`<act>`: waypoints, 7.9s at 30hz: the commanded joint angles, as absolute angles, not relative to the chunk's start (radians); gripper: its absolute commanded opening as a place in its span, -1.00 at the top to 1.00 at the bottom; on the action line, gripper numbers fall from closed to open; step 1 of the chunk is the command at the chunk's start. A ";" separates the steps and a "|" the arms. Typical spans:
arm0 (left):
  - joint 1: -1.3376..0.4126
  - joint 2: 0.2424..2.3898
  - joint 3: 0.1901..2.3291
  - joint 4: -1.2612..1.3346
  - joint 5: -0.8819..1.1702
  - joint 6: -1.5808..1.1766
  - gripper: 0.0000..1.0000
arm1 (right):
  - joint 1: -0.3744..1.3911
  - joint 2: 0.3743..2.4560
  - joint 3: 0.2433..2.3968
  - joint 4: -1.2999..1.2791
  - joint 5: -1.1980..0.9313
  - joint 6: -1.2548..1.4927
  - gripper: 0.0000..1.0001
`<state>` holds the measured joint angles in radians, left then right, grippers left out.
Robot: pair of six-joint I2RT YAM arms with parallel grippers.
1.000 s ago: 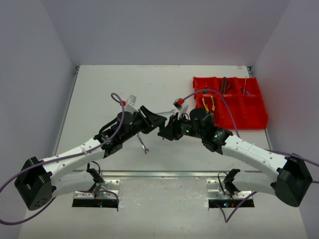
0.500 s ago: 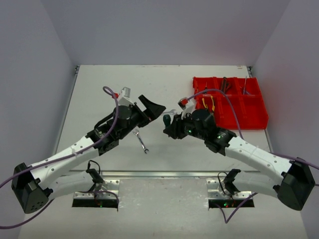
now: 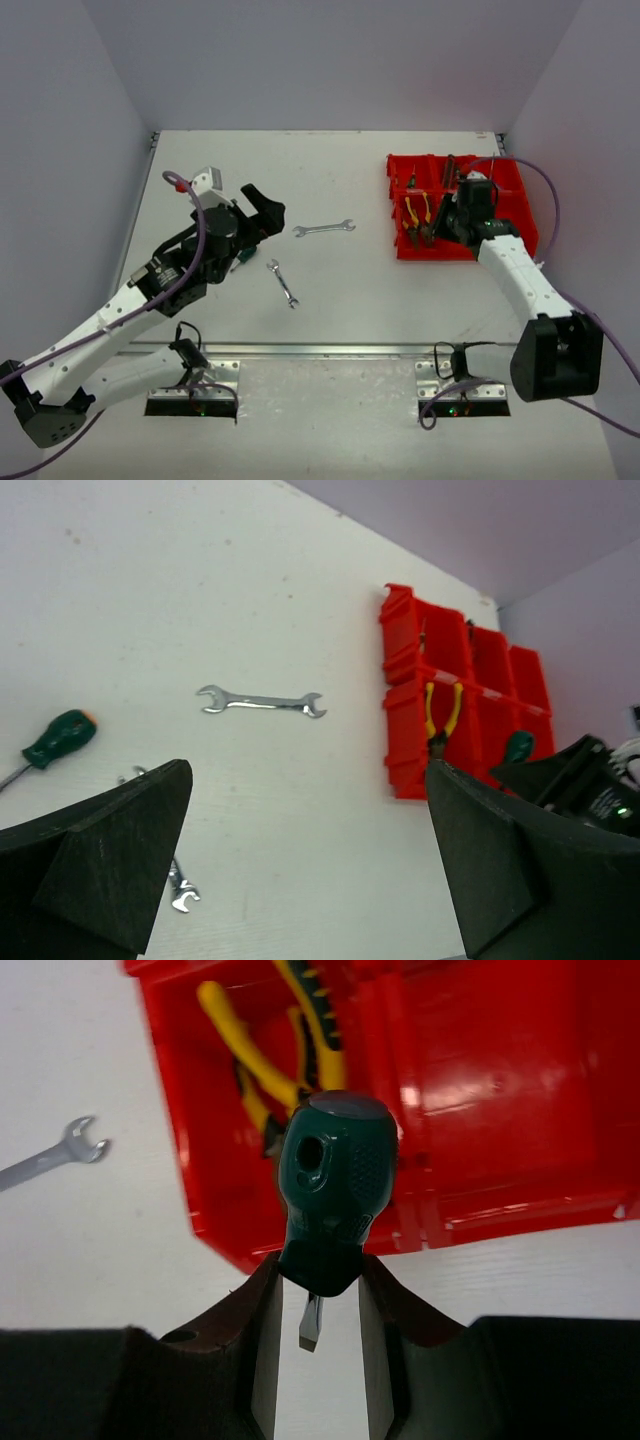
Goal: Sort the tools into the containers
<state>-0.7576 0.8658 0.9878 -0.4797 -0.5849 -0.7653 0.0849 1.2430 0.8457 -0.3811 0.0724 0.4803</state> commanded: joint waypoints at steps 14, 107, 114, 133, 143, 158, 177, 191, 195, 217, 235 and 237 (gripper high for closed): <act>-0.520 0.965 0.963 -0.586 -0.352 -0.492 -1.00 | -0.126 1.643 1.196 -0.571 0.073 0.417 0.71; -0.719 1.120 0.775 0.150 0.210 -0.966 1.00 | 0.677 1.062 0.722 0.037 -0.284 0.593 0.27; -0.726 1.123 0.782 0.146 0.206 -0.953 1.00 | 0.691 1.108 0.772 -0.007 -0.255 0.568 0.28; -0.747 1.115 0.808 0.078 0.111 -0.886 -0.94 | 0.695 1.096 0.748 0.050 -0.254 0.588 1.00; -0.740 1.078 1.051 -0.393 -0.360 -0.755 -1.00 | 0.581 1.040 0.762 -0.210 0.002 0.568 1.00; -0.704 0.954 0.937 -0.558 -0.392 -0.549 -1.00 | -0.127 1.428 1.059 -0.498 0.094 0.441 1.00; -0.667 1.051 0.905 -0.589 -0.371 -0.601 -1.00 | -0.135 1.527 1.161 -0.567 0.065 0.440 -0.32; -0.663 0.971 1.041 -0.757 -0.535 -0.531 -1.00 | 0.391 1.634 1.343 -0.515 -0.131 0.121 -0.98; -0.662 0.912 1.030 -0.752 -0.486 -0.422 -1.00 | 0.463 1.794 1.474 -0.519 -0.121 -0.039 -0.98; -0.660 0.797 0.792 -0.566 -0.397 -0.380 -1.00 | 0.583 2.469 2.076 -0.869 -0.276 -0.601 -0.10; -0.660 0.785 0.793 -0.563 -0.390 -0.377 -1.00 | 0.601 2.379 1.872 -0.950 -0.182 -0.355 0.91; -0.660 0.779 0.790 -0.563 -0.388 -0.377 -1.00 | 0.599 2.303 1.763 -0.839 -0.091 -0.171 0.99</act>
<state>-0.6716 0.8047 0.7906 -0.6083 -0.3974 -0.3893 0.5920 2.3856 1.9350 -0.9221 -0.2280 -0.4773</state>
